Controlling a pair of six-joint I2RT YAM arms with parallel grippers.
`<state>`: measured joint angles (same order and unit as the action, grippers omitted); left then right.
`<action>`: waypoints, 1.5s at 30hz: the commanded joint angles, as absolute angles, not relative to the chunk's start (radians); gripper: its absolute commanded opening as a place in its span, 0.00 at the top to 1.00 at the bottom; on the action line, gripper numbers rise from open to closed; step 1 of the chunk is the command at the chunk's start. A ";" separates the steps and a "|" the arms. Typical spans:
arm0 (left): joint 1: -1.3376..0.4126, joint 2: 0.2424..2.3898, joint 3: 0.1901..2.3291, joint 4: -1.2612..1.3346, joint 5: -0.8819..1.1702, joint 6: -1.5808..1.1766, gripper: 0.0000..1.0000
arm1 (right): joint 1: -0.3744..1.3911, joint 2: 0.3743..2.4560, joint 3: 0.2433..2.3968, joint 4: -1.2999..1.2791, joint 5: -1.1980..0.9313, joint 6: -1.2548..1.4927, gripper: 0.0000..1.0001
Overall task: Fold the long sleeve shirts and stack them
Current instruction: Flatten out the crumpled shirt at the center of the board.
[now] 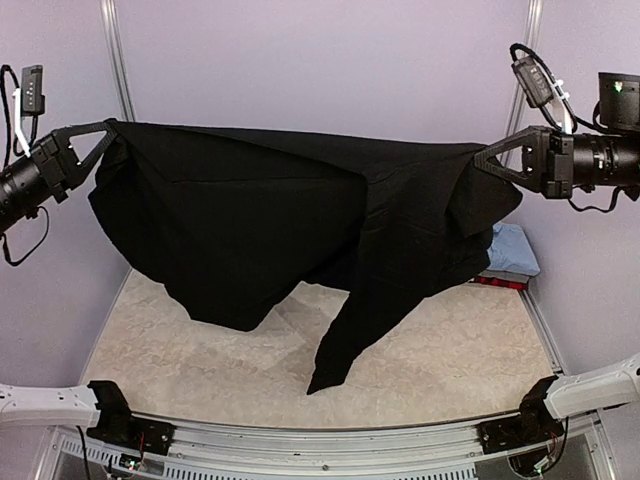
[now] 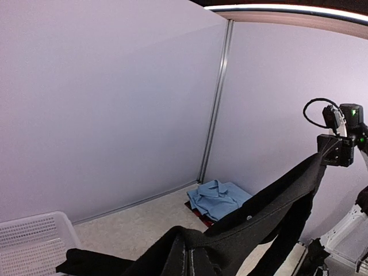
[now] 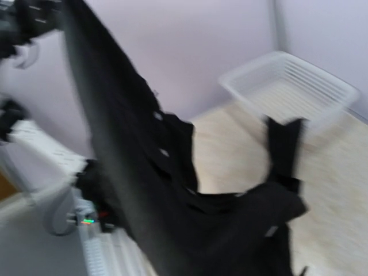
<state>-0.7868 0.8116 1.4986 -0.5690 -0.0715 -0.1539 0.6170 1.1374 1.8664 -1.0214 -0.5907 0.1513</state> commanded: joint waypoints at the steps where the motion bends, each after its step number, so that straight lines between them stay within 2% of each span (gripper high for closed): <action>1: -0.790 0.756 1.496 -0.472 0.101 -0.234 1.00 | 0.623 1.079 1.869 -0.936 -0.771 0.230 1.00; 6: -0.788 0.711 1.515 -0.423 0.148 -0.270 1.00 | 0.622 1.058 1.881 -0.887 -0.828 0.281 1.00; 12: -0.785 0.754 1.541 -0.414 0.138 -0.252 1.00 | 0.623 1.038 1.948 -0.800 -0.850 0.311 1.00; 17: -0.784 0.804 1.548 -0.417 0.095 -0.234 1.00 | 0.621 1.082 2.093 -0.875 -0.733 0.319 1.00; 24: -0.784 0.841 1.580 -0.439 0.022 -0.183 1.00 | 0.623 1.143 2.100 -0.997 -0.574 0.258 1.00; 27: -0.784 0.855 1.601 -0.456 0.003 -0.167 1.00 | 0.622 1.159 2.089 -1.044 -0.484 0.236 1.00; 34: -0.784 0.841 1.617 -0.468 0.032 -0.170 1.00 | 0.622 1.131 1.947 -1.015 -0.617 0.236 1.00; 41: -0.784 0.885 1.583 -0.494 -0.143 -0.161 1.00 | 0.622 1.137 1.880 -1.007 -0.510 0.247 1.00; 45: -0.784 0.930 1.555 -0.489 -0.170 -0.144 1.00 | 0.622 1.143 1.853 -1.003 -0.471 0.228 1.00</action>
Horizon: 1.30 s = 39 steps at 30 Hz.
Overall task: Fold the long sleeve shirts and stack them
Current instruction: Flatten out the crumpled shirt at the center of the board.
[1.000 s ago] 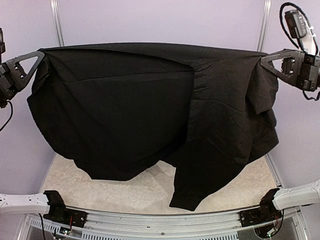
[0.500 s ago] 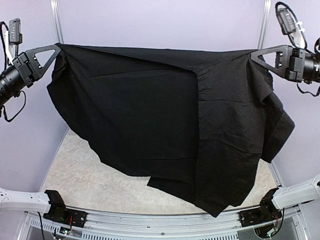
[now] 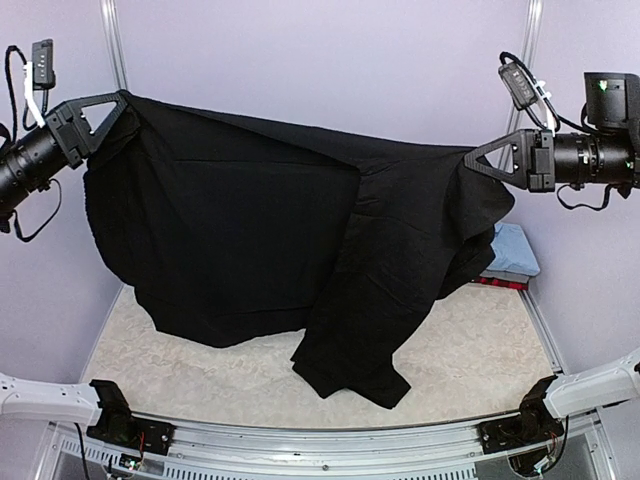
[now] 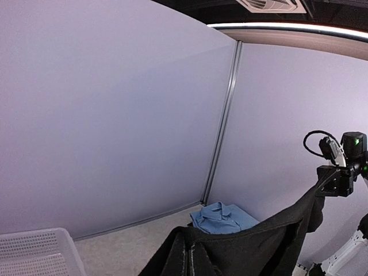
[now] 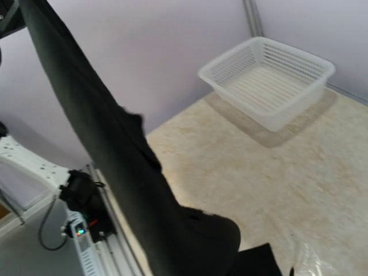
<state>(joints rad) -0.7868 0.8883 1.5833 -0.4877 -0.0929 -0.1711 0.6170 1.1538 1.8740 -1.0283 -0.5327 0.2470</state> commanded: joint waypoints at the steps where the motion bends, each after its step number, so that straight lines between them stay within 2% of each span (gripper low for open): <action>1: -0.783 0.933 1.550 -0.489 -0.172 -0.140 1.00 | 0.622 1.143 1.851 -1.004 -0.465 0.224 1.00; 5: -0.784 0.922 1.530 -0.496 -0.137 -0.131 1.00 | 0.622 1.140 1.848 -1.010 -0.486 0.213 1.00; 16: -0.786 0.771 1.446 -0.503 0.161 -0.167 1.00 | 0.623 1.044 1.736 -0.938 -0.713 0.280 1.00; 20: -0.785 0.725 1.435 -0.492 0.176 -0.179 1.00 | 0.622 1.010 1.719 -0.923 -0.734 0.303 1.00; 25: -0.785 0.773 1.452 -0.520 0.049 -0.178 1.00 | 0.622 1.044 1.756 -0.977 -0.535 0.288 1.00; 31: -0.749 0.987 1.507 -0.513 -0.223 -0.158 1.00 | 0.589 1.189 1.766 -1.002 -0.171 0.225 1.00; 35: -0.566 1.144 1.484 -0.436 -0.134 -0.180 1.00 | 0.464 1.330 1.730 -0.930 -0.063 0.185 1.00; 39: -0.437 1.297 1.410 -0.291 -0.090 -0.188 1.00 | 0.351 1.515 1.676 -0.812 -0.071 0.139 1.00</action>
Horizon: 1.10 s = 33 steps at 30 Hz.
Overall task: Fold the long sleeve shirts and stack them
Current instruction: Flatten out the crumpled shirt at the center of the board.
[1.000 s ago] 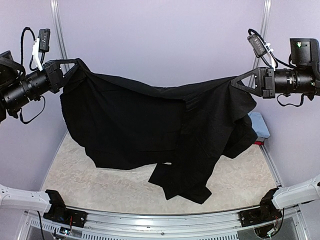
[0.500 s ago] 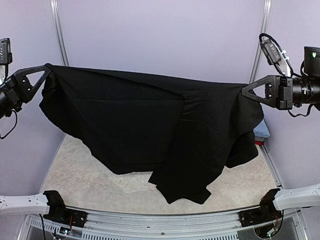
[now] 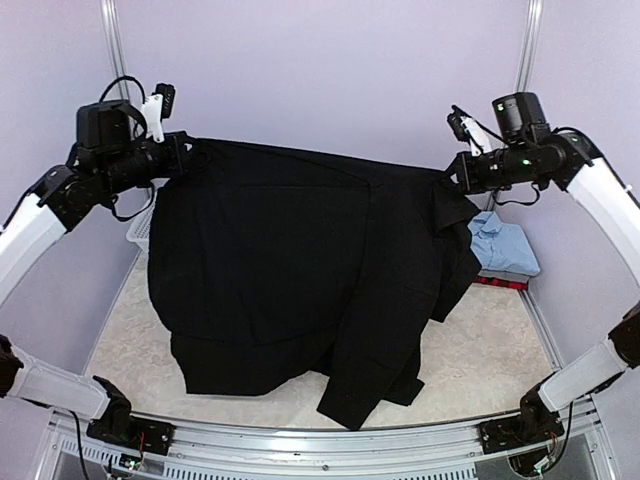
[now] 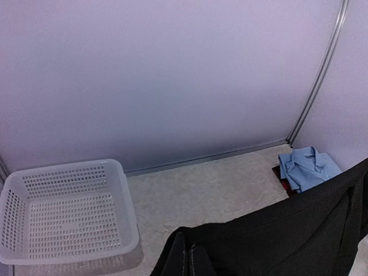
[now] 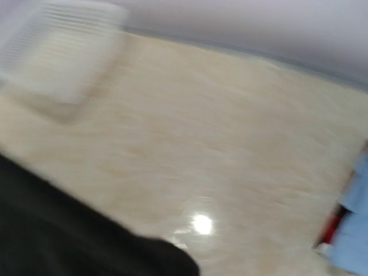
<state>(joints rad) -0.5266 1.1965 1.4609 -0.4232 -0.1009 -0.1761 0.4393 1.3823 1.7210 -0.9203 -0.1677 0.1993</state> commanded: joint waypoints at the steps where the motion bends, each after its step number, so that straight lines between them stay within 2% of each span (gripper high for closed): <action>1: -0.418 1.345 1.398 -0.261 -0.102 -0.191 1.00 | 0.331 1.575 1.672 -0.783 -0.083 0.124 1.00; 6: -0.367 1.648 1.402 -0.131 -0.137 -0.181 1.00 | 0.288 1.916 1.767 -0.671 -0.107 0.056 1.00; 12: -0.378 1.951 1.577 -0.095 -0.148 -0.149 1.00 | 0.289 2.230 1.970 -0.653 -0.132 0.012 1.00; 24: -0.391 2.170 1.758 -0.071 -0.253 -0.128 1.00 | 0.289 2.342 2.003 -0.476 0.058 -0.037 1.00; 25: -0.390 2.185 1.770 -0.070 -0.257 -0.130 0.98 | 0.290 2.353 2.015 -0.466 0.083 -0.038 1.00; 26: -0.390 2.194 1.784 -0.074 -0.262 -0.132 0.94 | 0.289 2.369 2.034 -0.465 0.107 -0.038 0.98; 28: -0.387 2.217 1.815 -0.089 -0.274 -0.140 0.85 | 0.288 2.409 2.115 -0.494 0.169 -0.030 0.79; 31: -0.378 2.246 1.863 -0.131 -0.291 -0.156 0.60 | 0.286 2.460 2.214 -0.552 0.235 -0.020 0.56; 33: -0.374 2.256 1.880 -0.162 -0.321 -0.171 0.49 | 0.283 2.468 2.244 -0.568 0.258 -0.019 0.44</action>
<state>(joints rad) -0.3862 2.2276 1.8236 -0.1097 -0.2569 -0.1482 0.2966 2.4336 2.1670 -0.5289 0.1417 -0.0227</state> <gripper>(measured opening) 0.432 0.471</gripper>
